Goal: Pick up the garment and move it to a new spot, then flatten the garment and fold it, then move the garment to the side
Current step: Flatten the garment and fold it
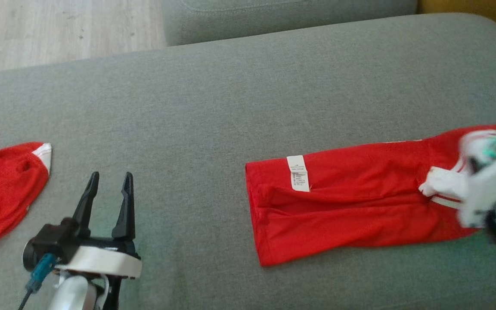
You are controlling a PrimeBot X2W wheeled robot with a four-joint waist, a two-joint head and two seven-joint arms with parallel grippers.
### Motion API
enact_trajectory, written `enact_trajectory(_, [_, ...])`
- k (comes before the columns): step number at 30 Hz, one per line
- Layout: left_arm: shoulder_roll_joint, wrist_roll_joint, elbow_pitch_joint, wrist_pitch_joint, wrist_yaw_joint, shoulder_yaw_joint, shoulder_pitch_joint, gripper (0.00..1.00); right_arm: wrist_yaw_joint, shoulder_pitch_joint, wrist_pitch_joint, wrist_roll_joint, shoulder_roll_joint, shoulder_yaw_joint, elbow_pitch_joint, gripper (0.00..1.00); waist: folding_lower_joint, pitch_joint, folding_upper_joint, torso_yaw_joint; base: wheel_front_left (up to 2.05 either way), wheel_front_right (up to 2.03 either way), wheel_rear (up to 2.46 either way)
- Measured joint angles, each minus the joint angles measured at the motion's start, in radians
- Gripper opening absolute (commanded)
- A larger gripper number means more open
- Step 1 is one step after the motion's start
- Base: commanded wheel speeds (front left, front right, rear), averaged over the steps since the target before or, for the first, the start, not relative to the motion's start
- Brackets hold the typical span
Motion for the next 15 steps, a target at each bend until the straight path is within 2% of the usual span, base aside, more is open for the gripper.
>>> enact_trajectory(2, [0.000,0.000,0.000,0.000,0.000,-0.001,0.006,1.00,0.000,0.010,0.034,0.036,0.026,0.077,-0.052,0.00,0.0000,-0.005,0.0000,0.005,0.00,0.00,0.00])
enact_trajectory(8, [0.000,0.000,-0.001,0.000,0.001,-0.004,0.006,1.00,0.000,0.024,0.101,0.106,0.029,0.348,-0.194,0.00,0.0000,-0.011,0.0000,0.021,0.00,0.00,0.00])
enact_trajectory(12, [0.000,0.000,-0.005,0.000,0.003,-0.008,0.006,1.00,0.000,0.015,0.110,0.165,0.033,0.534,-0.192,0.00,0.0000,-0.005,0.0000,0.028,0.00,0.00,0.00])
enact_trajectory(15, [0.000,0.000,-0.004,0.000,0.003,-0.015,0.005,1.00,0.000,-0.008,0.098,0.193,0.056,0.626,-0.129,0.00,0.0000,-0.001,0.0000,0.036,0.00,0.00,0.00])
